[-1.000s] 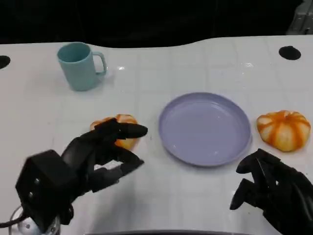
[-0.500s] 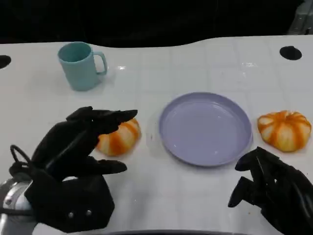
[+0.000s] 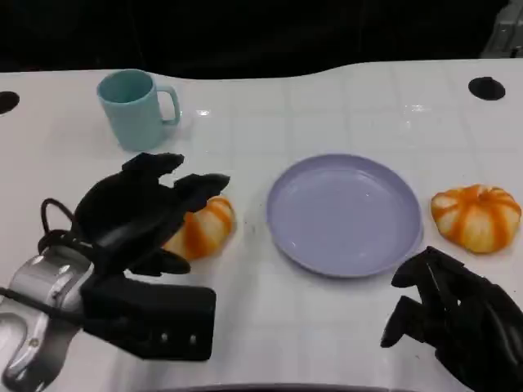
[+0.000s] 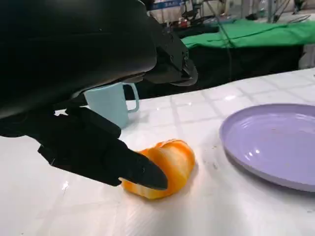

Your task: Grasp the bread from the table and place it into the plate.

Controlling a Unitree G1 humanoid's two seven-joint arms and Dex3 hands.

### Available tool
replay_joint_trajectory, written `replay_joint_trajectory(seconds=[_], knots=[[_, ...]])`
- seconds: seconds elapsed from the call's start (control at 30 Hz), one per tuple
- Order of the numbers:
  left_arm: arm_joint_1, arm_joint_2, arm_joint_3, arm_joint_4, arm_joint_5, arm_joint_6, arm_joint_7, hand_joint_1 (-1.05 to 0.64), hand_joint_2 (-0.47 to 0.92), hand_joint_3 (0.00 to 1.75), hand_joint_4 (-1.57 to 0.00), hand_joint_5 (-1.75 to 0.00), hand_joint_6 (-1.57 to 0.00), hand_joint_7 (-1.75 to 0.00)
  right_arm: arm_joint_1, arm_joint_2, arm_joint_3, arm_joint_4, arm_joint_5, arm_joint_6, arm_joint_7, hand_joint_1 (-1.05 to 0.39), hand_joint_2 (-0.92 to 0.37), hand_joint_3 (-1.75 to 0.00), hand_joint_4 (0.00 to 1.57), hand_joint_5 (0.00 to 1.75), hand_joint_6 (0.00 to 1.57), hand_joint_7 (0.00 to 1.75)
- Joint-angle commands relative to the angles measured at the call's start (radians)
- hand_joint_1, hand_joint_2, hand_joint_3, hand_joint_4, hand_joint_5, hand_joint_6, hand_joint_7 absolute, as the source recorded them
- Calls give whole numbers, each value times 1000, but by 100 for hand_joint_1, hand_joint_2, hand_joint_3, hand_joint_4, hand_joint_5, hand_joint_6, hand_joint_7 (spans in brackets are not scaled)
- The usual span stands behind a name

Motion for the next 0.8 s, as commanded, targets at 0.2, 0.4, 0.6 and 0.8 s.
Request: replay_joint_trajectory(seconds=[0.2,0.4,0.6,0.8], knots=[[-158,-94,-93,255,31,135,-13,-35,79,1,-4,-21,-24,0,1,-13,-15,9,4,-23,18,-43,-92,-42,68,175,55,162],[-246,-173,-138,390,30,257,-20,-40,78,0,-8,-22,-26,-1,3,-14,-11,0,2,-16,13,-42,-92,-44,67,175,52,162],[-316,-223,-170,544,11,299,16,-39,77,0,-7,-20,-26,0,8,-16,-9,-8,-1,-14,9,-42,-92,-45,66,175,51,163],[-404,-291,-181,794,-27,265,107,-35,76,0,-9,-20,-27,0,13,-18,-12,-3,3,-25,21,-43,-92,-43,67,175,52,163]])
